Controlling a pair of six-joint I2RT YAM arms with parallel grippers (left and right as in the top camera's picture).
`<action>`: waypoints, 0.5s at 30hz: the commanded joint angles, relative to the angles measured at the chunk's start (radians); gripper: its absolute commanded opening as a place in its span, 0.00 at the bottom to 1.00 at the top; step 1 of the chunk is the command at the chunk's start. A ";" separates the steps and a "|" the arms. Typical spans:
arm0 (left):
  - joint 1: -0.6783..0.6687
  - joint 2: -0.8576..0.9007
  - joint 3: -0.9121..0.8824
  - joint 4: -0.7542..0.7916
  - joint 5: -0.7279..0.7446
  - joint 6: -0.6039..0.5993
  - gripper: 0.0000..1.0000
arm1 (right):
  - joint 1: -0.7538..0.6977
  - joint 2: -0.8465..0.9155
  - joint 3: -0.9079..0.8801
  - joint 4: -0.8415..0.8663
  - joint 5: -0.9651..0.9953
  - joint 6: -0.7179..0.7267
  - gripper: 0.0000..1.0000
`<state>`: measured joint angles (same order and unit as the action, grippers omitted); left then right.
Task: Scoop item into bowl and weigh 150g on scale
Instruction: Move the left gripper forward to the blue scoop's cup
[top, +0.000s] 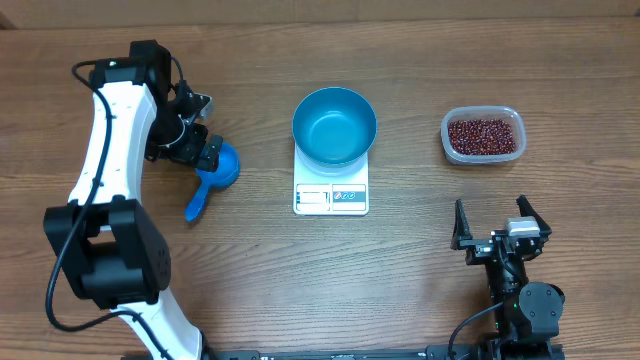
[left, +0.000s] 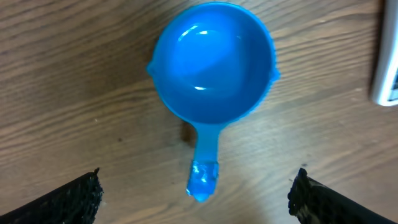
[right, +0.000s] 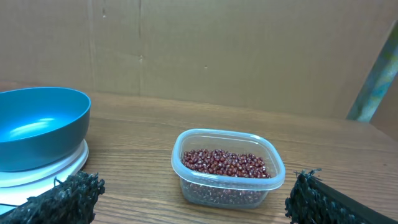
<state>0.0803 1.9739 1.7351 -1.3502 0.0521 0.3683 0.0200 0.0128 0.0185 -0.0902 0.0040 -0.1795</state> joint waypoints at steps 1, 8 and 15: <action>0.007 0.031 0.024 0.024 -0.034 0.021 0.99 | -0.003 -0.010 -0.010 0.005 -0.006 -0.005 1.00; 0.017 0.095 0.022 0.105 -0.041 0.021 0.99 | -0.003 -0.010 -0.010 0.005 -0.006 -0.005 1.00; 0.038 0.156 0.021 0.186 -0.036 0.021 0.99 | -0.003 -0.010 -0.010 0.005 -0.006 -0.005 1.00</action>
<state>0.1055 2.0983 1.7355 -1.1790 0.0174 0.3737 0.0200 0.0128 0.0185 -0.0902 0.0040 -0.1799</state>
